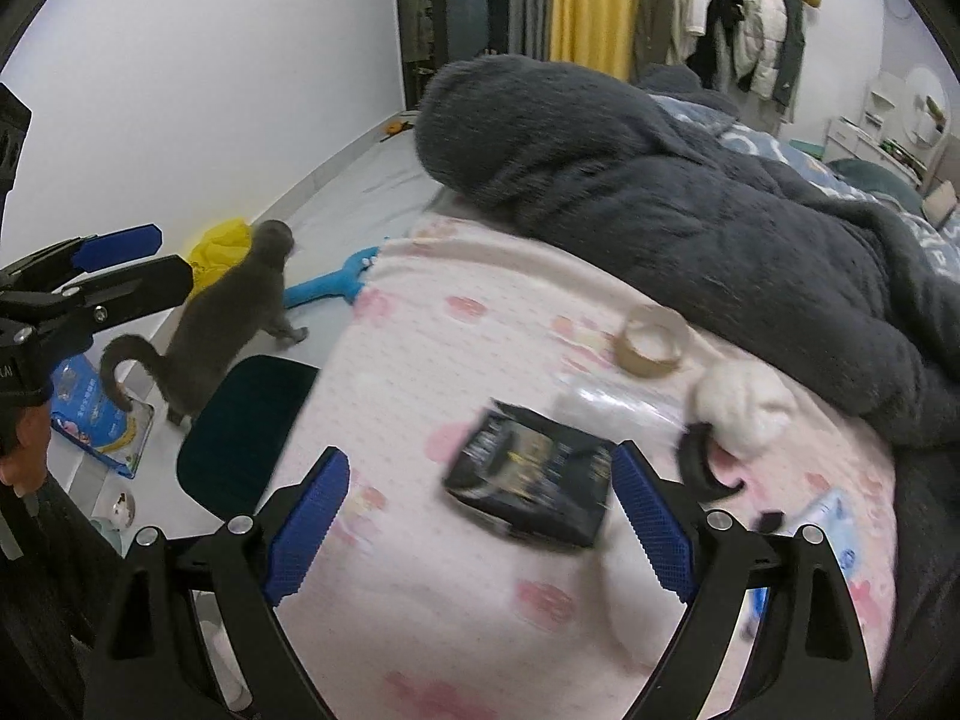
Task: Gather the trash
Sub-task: 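Return both tools to the bed above the remaining trash, then grasp the white tissue wad with the right tool while the left tool grasps the black snack bag, then carry the tissue wad and black snack bag toward the green bin, then open the left tool over the bin while the right tool releases the tissue wad, then return both tools from the bin to the bed above the remaining trash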
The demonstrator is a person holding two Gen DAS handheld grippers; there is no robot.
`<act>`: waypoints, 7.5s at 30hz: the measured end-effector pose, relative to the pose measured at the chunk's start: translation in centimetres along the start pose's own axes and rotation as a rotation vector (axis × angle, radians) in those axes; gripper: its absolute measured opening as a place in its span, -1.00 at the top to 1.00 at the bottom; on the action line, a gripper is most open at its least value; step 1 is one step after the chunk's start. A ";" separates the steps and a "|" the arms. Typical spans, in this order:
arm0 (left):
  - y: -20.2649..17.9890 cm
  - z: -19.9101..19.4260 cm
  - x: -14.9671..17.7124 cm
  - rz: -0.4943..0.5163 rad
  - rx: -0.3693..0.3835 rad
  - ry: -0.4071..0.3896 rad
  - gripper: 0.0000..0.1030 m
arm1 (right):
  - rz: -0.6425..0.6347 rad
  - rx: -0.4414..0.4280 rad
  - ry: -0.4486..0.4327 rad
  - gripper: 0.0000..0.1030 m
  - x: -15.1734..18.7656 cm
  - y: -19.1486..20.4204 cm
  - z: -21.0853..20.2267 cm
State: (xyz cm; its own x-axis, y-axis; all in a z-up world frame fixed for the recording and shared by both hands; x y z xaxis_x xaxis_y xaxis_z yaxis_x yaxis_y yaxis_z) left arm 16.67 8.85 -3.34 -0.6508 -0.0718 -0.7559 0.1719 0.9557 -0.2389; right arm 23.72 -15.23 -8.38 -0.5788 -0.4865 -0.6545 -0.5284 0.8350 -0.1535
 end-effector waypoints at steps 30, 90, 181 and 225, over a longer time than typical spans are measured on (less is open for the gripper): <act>-8.9 8.1 1.5 0.054 0.080 0.117 -0.91 | -0.021 0.055 0.067 -0.24 6.2 -7.2 2.1; -13.0 15.2 4.0 0.083 -0.071 0.176 -0.52 | 0.315 -0.113 -0.148 0.23 7.2 -17.6 -5.9; 21.0 3.2 18.2 -0.317 -0.146 0.404 -0.80 | -0.152 -0.362 0.180 0.23 -5.0 24.8 9.0; 18.9 -7.4 7.7 -0.206 -0.096 0.039 -0.35 | -0.227 -0.261 0.318 -0.43 -1.7 28.6 13.1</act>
State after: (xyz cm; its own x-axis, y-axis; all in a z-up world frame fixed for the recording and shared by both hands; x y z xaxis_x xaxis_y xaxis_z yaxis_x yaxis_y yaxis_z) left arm 9.38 28.47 -9.18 -0.6931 -0.2589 -0.6728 -0.0375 0.9450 -0.3250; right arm 17.75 12.80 -21.32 -0.5711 -0.7378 -0.3600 -0.7784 0.6260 -0.0481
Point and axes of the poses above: each gripper's, at about its wrist camera, not at the fingertips, and z roughly the way its jaws point, y to its left, x to its underside, the point moved 5 cm from there along z, roughly the way its jaws point, and after that the axes turned 13 degrees about x, right-handed, at the moved point
